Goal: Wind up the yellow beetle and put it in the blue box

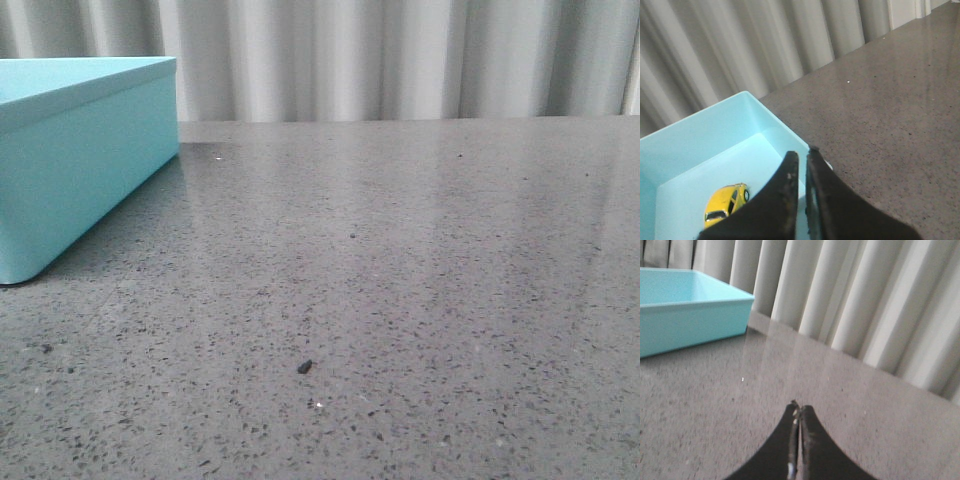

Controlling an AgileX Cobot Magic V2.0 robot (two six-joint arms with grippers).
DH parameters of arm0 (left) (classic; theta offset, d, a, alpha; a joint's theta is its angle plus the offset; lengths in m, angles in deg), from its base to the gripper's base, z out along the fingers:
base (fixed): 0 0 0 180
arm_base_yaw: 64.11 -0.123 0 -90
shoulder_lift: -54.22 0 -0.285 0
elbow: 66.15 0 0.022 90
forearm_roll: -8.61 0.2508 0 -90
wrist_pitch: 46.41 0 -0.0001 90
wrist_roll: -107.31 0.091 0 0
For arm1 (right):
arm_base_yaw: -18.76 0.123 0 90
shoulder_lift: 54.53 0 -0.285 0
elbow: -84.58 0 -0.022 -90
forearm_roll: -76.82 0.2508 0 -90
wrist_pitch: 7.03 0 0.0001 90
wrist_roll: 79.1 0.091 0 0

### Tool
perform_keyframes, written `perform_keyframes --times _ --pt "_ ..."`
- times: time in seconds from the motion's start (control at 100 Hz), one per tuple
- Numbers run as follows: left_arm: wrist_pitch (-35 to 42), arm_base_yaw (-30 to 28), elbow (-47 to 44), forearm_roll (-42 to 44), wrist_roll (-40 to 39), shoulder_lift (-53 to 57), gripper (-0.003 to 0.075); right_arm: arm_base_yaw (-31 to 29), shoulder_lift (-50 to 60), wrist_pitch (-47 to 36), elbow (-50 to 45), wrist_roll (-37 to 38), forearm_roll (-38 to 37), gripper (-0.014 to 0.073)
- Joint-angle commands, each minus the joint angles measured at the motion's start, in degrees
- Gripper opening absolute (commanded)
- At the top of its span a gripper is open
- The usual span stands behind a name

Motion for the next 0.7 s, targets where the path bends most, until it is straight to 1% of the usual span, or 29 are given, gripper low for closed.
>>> perform_keyframes --times 0.0,0.14,0.24,0.37,0.69 --pt "4.5 0.4 -2.1 -3.9 -0.4 3.2 -0.0021 0.0 0.0 -9.0 0.5 -0.5 -0.9 -0.0041" --pt "10.8 0.4 -9.1 -10.5 -0.4 8.8 -0.0021 0.0 0.0 -9.7 0.4 -0.5 -0.9 -0.0041" --pt "14.9 0.4 -13.8 -12.8 -0.4 12.0 -0.0021 0.0 0.0 -10.8 0.4 -0.5 -0.9 -0.0041" --pt "15.1 0.4 -16.4 -13.2 -0.4 14.0 -0.0021 0.0 0.0 -11.5 0.4 -0.5 -0.9 -0.0041" --pt "15.1 0.4 -16.3 -13.2 -0.4 14.0 -0.0021 0.0 0.0 -11.0 0.4 -0.5 -0.5 -0.0041"
